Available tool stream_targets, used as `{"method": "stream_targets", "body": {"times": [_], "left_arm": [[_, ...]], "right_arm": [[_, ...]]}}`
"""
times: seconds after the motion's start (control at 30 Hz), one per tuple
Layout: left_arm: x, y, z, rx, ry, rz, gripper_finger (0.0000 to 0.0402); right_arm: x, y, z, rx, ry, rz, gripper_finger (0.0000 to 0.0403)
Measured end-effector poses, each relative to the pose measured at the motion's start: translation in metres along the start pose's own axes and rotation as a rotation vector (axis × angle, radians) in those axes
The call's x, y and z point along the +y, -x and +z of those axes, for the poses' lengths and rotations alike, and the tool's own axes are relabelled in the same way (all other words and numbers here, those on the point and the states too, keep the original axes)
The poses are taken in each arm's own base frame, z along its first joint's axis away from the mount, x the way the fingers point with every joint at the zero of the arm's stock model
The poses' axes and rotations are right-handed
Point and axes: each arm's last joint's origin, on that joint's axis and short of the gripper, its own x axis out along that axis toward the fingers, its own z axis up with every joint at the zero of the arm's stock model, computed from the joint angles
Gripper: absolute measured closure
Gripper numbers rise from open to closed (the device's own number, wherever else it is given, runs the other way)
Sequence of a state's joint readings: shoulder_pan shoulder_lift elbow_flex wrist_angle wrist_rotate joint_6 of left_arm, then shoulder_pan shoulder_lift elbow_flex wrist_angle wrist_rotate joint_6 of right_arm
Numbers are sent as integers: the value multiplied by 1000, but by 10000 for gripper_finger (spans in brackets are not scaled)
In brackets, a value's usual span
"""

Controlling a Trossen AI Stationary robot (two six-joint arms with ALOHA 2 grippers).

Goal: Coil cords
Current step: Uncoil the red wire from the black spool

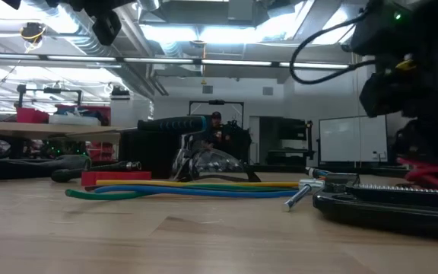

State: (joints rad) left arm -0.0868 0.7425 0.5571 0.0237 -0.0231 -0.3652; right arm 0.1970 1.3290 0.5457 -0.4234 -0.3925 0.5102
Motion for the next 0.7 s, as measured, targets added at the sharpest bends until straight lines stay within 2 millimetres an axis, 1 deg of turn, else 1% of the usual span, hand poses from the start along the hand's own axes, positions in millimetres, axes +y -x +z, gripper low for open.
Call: {"method": "stream_targets", "body": {"times": [0.13, 0.23, 0.5, 0.7], "left_arm": [[1, 0, -2, 21, 5, 8, 400], [1, 0, -2, 21, 5, 8, 400], [1, 0, -2, 22, 5, 8, 400], [1, 0, -2, 21, 5, 8, 400]], "right_arm": [[3, -8, 7, -2, 40, 97, 269], [5, -9, 9, 0, 50, 140, 269], [7, -9, 8, 43, 52, 216, 269], [8, -8, 9, 39, 60, 236, 269]]}}
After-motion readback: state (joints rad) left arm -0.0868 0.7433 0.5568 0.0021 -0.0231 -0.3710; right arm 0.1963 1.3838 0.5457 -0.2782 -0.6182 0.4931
